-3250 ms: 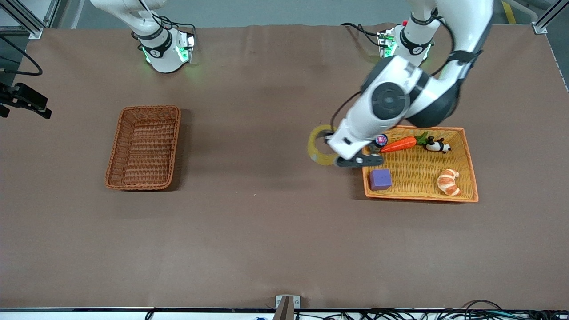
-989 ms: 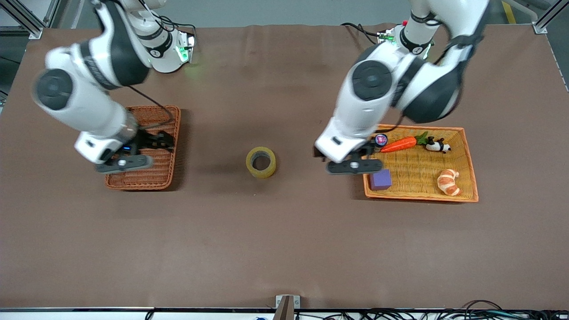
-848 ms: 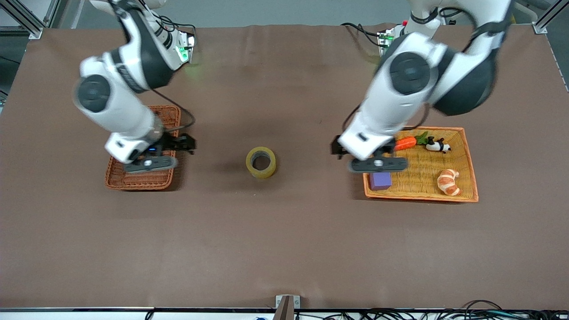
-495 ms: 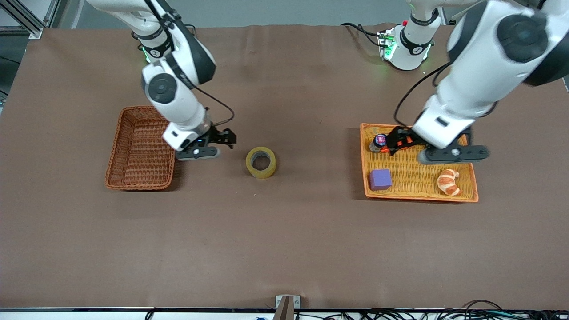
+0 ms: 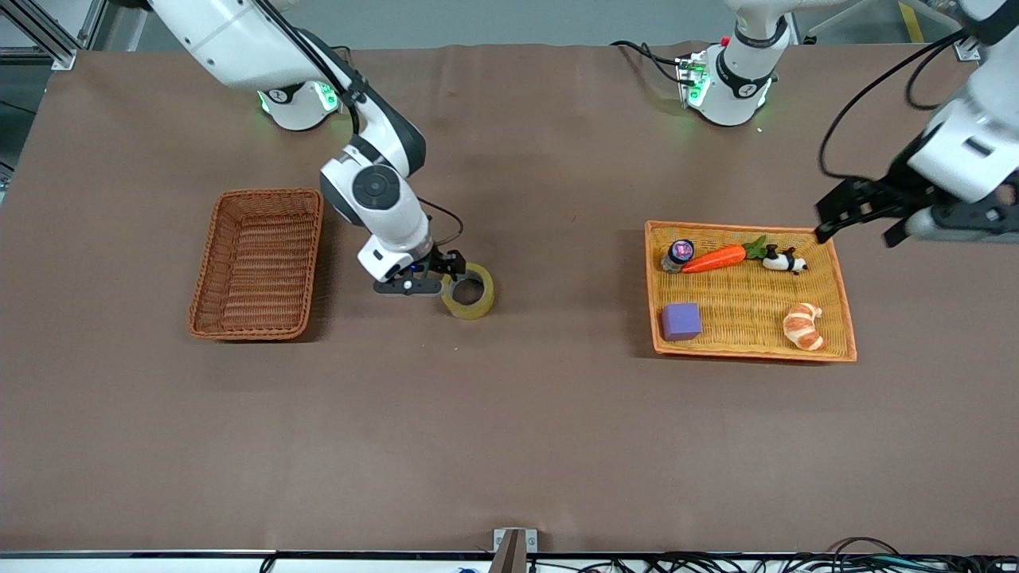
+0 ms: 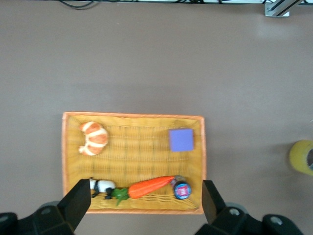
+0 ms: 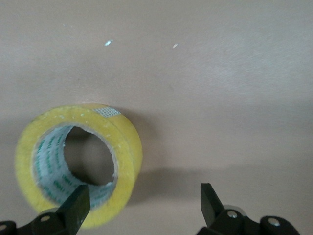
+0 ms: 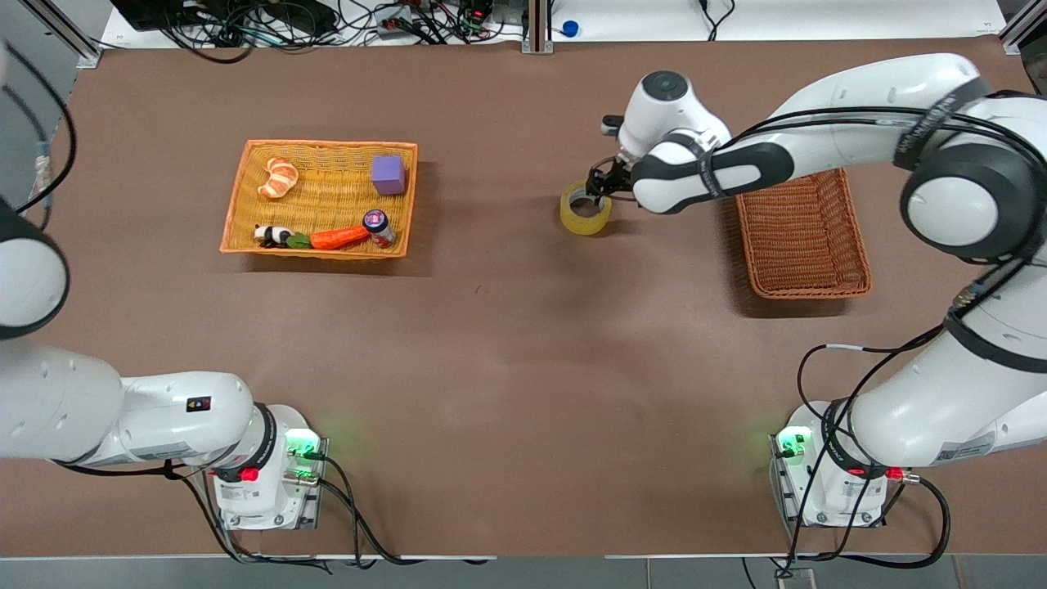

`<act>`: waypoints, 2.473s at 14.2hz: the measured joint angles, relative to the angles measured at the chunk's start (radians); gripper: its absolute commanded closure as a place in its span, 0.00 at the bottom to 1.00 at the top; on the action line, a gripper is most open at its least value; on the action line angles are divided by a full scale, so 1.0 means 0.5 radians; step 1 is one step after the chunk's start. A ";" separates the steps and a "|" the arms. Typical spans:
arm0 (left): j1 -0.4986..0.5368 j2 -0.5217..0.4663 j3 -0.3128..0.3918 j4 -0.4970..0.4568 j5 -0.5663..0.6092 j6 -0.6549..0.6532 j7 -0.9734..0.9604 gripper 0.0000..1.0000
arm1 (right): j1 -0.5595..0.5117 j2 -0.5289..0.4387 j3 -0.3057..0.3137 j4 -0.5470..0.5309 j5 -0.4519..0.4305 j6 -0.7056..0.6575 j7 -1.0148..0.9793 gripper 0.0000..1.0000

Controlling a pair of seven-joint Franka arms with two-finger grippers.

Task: Move tape to another basket
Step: 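Grasp the tape roll with the right gripper and carry it over the basket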

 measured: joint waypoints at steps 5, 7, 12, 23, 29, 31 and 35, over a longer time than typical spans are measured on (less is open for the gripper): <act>-0.130 -0.148 0.284 -0.198 -0.002 0.000 0.049 0.00 | 0.003 0.139 0.047 0.136 -0.065 0.007 0.110 0.00; -0.135 -0.144 0.289 -0.222 0.003 0.002 0.046 0.00 | 0.007 0.158 0.054 0.144 -0.090 0.028 0.111 0.00; -0.162 -0.060 0.227 -0.211 0.070 0.027 -0.005 0.00 | 0.008 0.234 0.053 0.152 -0.232 0.061 0.141 0.57; -0.151 0.055 0.145 -0.101 0.111 0.039 -0.208 0.00 | -0.080 0.161 0.137 0.352 -0.244 -0.301 0.339 1.00; -0.153 0.053 0.150 -0.075 0.111 0.031 -0.208 0.00 | -0.273 -0.378 0.070 0.414 0.134 -0.859 -0.165 1.00; -0.153 0.051 0.151 -0.065 0.111 -0.042 -0.206 0.00 | -0.290 -0.572 -0.147 0.405 0.315 -0.998 -0.586 1.00; -0.151 0.045 0.152 -0.060 0.113 -0.104 -0.204 0.00 | -0.310 -0.809 -0.548 0.238 0.385 -1.111 -1.245 1.00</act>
